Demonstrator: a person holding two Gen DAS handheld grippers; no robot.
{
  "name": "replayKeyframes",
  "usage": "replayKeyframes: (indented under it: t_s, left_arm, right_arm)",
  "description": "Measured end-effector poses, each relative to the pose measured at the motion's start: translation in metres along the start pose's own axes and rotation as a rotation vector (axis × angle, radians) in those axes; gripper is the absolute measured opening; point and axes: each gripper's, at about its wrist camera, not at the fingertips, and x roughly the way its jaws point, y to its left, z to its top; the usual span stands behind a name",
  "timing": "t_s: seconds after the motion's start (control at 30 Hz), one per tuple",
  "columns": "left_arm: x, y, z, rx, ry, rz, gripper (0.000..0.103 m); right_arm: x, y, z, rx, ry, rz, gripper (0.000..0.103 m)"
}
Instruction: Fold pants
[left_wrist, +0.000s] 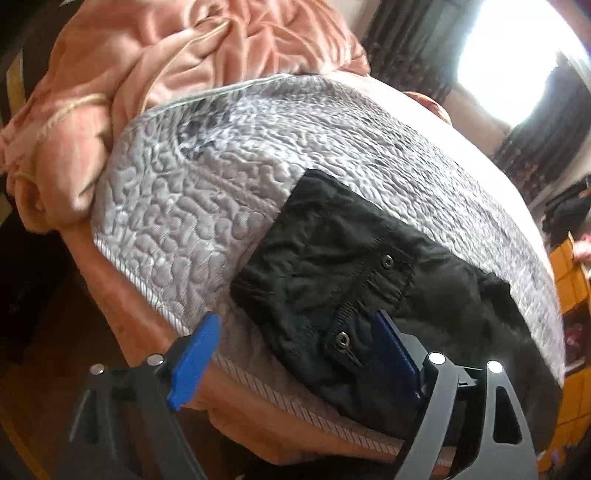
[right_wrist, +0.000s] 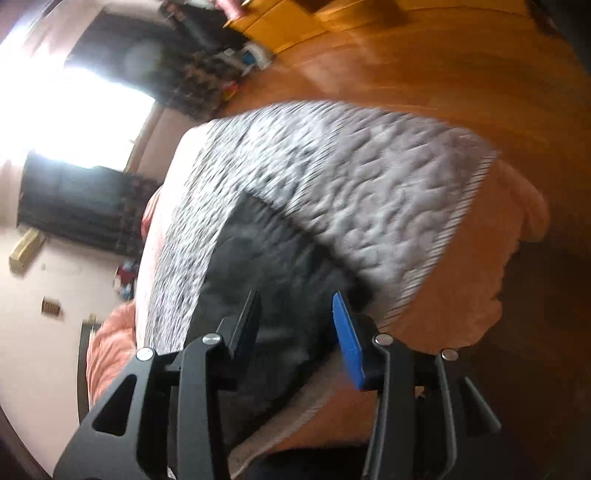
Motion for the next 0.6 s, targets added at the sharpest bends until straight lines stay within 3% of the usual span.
replayKeyframes:
  t_s: [0.13,0.17,0.27,0.3,0.37,0.4,0.6]
  left_arm:
    - [0.013,-0.008,0.000,0.001,0.049,0.006,0.087]
    - [0.019,-0.010,-0.001,-0.003,0.071,0.010,0.091]
    - [0.042,-0.014,-0.002,0.013,0.146,0.052,0.091]
    - [0.048,-0.015,-0.003,0.017,0.164,0.067,0.091]
    - [0.056,-0.014,-0.003,0.006,0.187,0.073,0.091]
    - [0.056,-0.013,-0.003,-0.002,0.185,0.069,0.091]
    - [0.058,-0.019,-0.006,0.007,0.174,0.069,0.092]
  right_arm:
    - [0.033,0.001,-0.007,-0.004,0.059,-0.012,0.041]
    - [0.040,-0.003,-0.007,0.008,0.072,-0.024,0.038]
    - [0.052,-0.016,-0.006,0.038,0.100,-0.049,0.029]
    - [0.048,-0.018,-0.005,0.047,0.093,-0.035,0.029]
    - [0.024,-0.026,-0.001,0.081,0.029,0.025,0.051]
    - [0.015,-0.032,0.000,0.100,0.000,0.033,0.054]
    - [0.015,-0.074,-0.009,0.222,0.010,0.126,0.055]
